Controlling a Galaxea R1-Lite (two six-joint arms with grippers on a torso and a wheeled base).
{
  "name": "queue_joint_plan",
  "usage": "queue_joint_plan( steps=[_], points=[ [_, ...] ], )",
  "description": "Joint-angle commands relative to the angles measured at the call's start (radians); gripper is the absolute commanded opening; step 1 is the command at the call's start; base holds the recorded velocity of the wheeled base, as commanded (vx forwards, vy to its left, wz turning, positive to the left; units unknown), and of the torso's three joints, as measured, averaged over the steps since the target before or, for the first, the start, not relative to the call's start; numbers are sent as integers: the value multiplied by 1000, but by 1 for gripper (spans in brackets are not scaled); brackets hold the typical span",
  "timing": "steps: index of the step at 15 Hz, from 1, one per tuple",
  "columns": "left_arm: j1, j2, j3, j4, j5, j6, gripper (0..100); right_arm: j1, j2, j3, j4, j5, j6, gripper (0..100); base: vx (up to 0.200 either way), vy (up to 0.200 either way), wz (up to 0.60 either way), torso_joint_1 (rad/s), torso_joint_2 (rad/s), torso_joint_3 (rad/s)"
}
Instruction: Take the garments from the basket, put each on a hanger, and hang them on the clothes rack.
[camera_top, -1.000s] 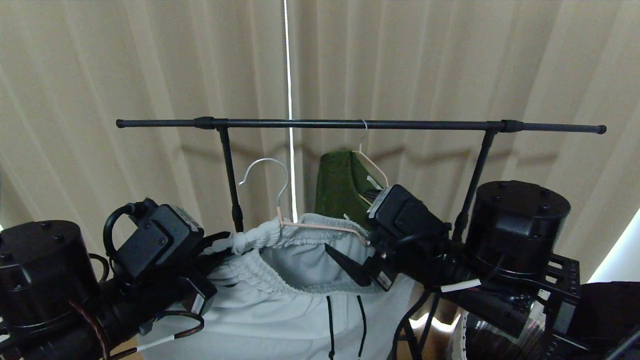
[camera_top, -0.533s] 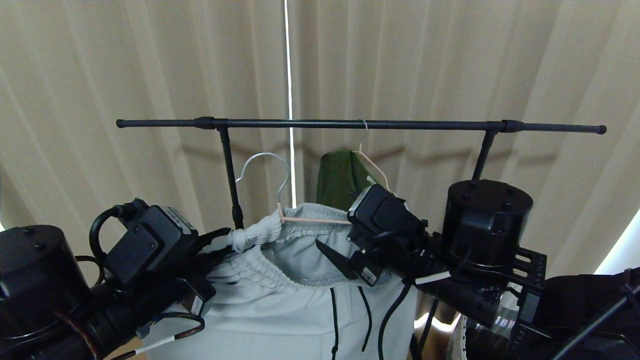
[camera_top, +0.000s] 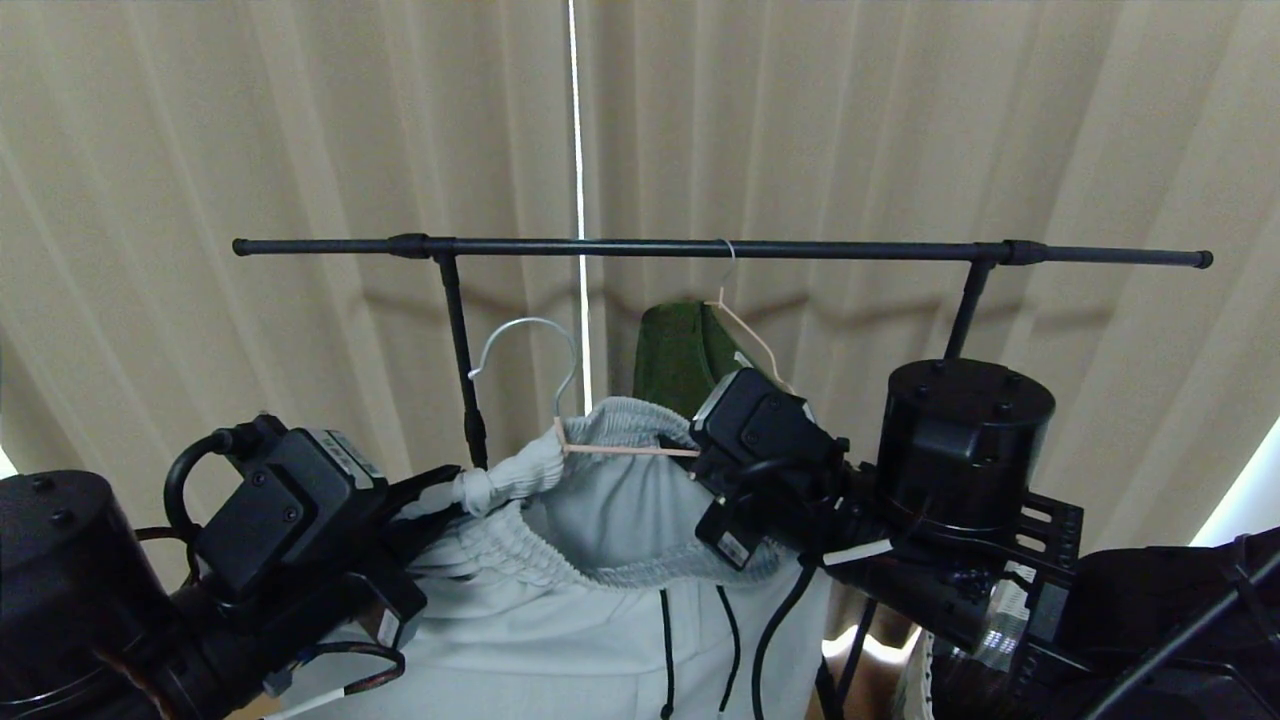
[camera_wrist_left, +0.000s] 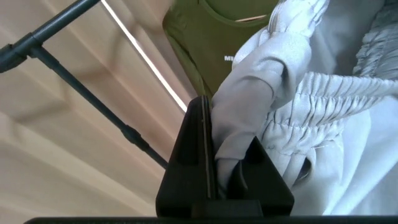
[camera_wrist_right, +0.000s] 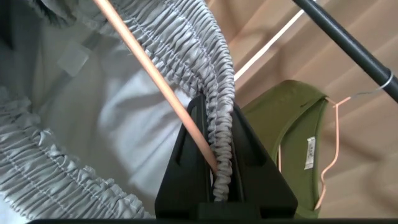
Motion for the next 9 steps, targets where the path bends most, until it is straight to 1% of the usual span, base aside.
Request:
queue_joint_plan(
  steps=[1, 3, 4, 6, 7, 9],
  points=[
    [0, 0, 3, 1, 1, 0, 0, 0, -4, 0, -3, 0, 1, 0, 0, 0, 0, 0, 0, 0],
    [1, -3, 6, -1, 1, -1, 0, 0, -8, 2, -6, -2, 1, 0, 0, 0, 0, 0, 0, 0],
    [1, -9, 9, 1, 1, 0, 100, 0, -10, 2, -6, -2, 1, 0, 0, 0, 0, 0, 0, 0],
    [-9, -24, 10, -1, -2, -3, 100, -1, -17, 0, -6, -16, 1, 0, 0, 0, 0, 0, 0, 0],
    [-9, -76, 15, -1, -6, -12, 100, -6, -33, 11, -6, -34, 1, 0, 0, 0, 0, 0, 0, 0],
    [-9, -144, 26, 1, -10, -14, 100, -44, -60, 23, -4, -37, 1, 0, 0, 0, 0, 0, 0, 0]
  ],
)
